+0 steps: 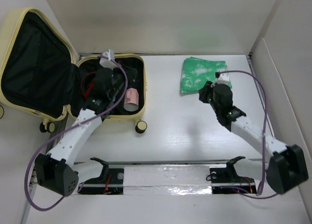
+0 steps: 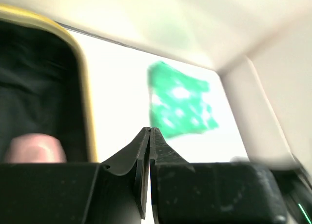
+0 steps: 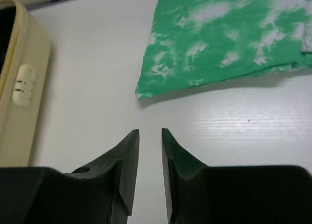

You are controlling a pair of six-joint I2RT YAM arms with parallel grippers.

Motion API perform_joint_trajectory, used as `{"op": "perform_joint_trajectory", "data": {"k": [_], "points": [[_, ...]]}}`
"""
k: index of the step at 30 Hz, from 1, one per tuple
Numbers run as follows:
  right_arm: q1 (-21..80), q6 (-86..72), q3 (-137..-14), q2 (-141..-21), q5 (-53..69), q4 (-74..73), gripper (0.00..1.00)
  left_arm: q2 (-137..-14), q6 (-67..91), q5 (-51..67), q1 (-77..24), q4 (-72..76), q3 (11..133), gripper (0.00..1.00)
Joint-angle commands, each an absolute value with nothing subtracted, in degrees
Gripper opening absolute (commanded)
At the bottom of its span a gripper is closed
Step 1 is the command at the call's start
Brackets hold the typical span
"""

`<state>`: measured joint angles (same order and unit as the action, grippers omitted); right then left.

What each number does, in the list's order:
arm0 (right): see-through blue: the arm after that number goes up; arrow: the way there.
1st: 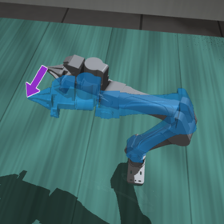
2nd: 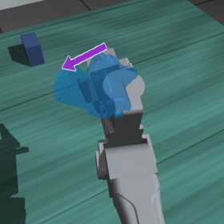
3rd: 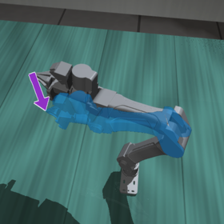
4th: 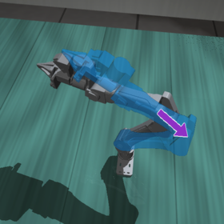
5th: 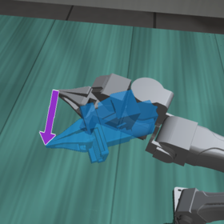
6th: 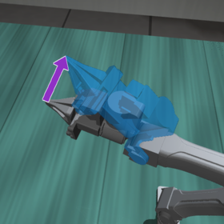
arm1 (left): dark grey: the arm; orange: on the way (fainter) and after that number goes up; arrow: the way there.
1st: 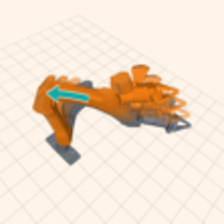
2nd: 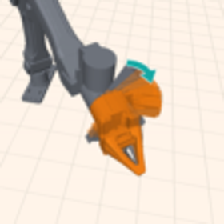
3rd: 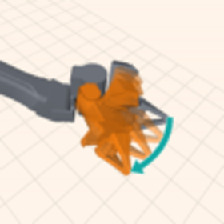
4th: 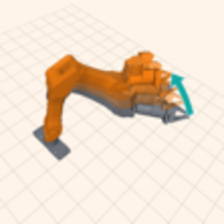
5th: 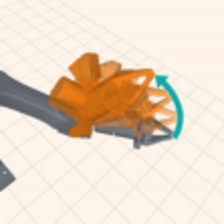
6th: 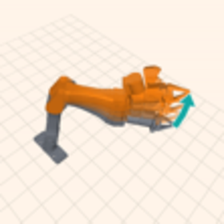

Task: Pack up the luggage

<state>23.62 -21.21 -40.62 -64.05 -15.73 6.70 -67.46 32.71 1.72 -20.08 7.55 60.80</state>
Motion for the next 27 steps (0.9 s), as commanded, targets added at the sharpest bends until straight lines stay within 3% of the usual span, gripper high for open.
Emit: {"op": "perform_joint_trajectory", "data": {"k": [1, 4, 9, 12, 15, 17, 23, 24, 27], "points": [[23.47, -18.46, -51.04, -74.24, -8.45, 4.76, 0.4, -61.71, 34.45, 2.9, -24.86, 16.59, 51.11, 0.0], [22.94, -17.05, -61.06, -86.25, -8.0, 0.89, 0.54, -57.66, 36.21, 6.14, -25.49, 20.47, 43.19, 0.0], [22.32, -15.73, -83.77, -106.23, -7.91, -12.36, 0.55, -53.27, 34.9, 5.98, -29.16, 20.04, 37.45, 0.0], [22.32, -16.17, -90.86, -115.74, -10.19, -18.7, 0.53, -52.65, 34.8, 5.63, -31.19, 20.39, 36.39, 0.01], [23.37, -17.75, -91.24, -118.39, -13.09, -19.16, 0.5, -53.34, 34.63, 6.94, -31.2, 23.19, 35.25, 0.18], [23.38, -18.8, -90.71, -119.0, -15.54, -19.42, 0.49, -54.31, 34.28, 7.99, -31.73, 24.25, 35.07, 0.22], [23.38, -20.92, -89.83, -122.34, -17.4, -21.27, 0.38, -57.13, 31.91, 7.56, -31.73, 27.16, 35.16, 0.3], [23.38, -20.92, -89.3, -122.69, -17.49, -21.79, 0.26, -57.65, 31.3, 6.69, -31.73, 27.25, 35.24, 0.31], [24.6, -21.62, -84.24, -120.42, -18.72, -19.18, 0.11, -59.49, 30.5, 6.76, -31.73, 27.16, 35.86, 0.34]]}}
